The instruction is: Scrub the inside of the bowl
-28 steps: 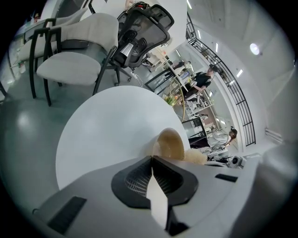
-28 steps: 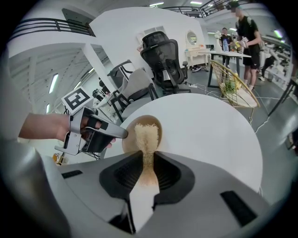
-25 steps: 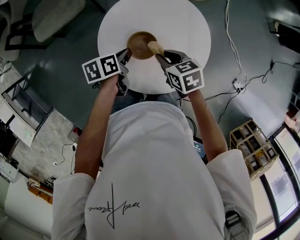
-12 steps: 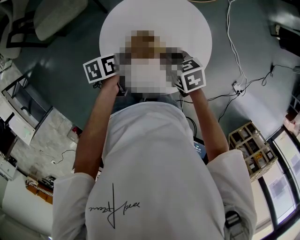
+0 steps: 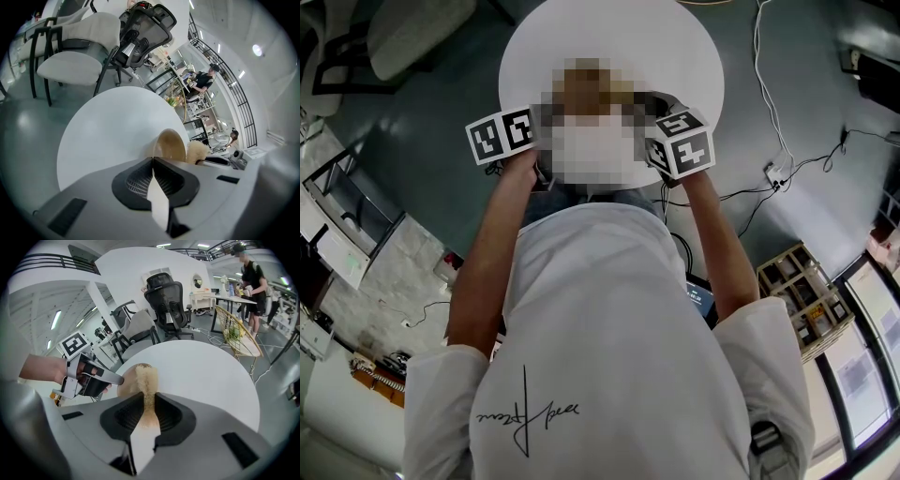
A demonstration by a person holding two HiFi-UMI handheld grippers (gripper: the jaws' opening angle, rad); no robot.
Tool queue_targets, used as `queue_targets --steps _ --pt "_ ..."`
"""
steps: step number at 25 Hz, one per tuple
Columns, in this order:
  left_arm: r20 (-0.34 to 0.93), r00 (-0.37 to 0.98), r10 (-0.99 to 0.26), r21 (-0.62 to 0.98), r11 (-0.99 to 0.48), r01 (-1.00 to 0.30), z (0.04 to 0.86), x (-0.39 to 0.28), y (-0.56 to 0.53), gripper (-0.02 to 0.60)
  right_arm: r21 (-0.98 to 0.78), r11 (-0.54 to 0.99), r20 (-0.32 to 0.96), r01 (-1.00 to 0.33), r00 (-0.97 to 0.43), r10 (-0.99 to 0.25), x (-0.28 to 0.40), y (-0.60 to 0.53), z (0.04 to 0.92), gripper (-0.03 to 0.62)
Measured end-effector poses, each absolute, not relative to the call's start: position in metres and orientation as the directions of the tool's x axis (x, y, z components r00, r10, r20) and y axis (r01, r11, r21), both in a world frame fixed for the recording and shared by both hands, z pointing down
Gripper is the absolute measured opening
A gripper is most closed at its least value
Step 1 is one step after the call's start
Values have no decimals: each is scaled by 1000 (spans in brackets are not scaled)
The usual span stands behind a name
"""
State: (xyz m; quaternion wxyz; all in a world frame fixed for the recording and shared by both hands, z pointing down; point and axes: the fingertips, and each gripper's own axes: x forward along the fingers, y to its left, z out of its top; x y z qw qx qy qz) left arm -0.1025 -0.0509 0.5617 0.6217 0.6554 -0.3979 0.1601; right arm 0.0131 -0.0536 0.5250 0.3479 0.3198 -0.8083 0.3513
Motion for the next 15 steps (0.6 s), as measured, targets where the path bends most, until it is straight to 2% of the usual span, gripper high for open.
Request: queue_targets --steps 15 --pt "704 640 -310 690 82 -719 561 -102 -50 15 -325 567 794 -757 -544 -272 16 -67 527 84"
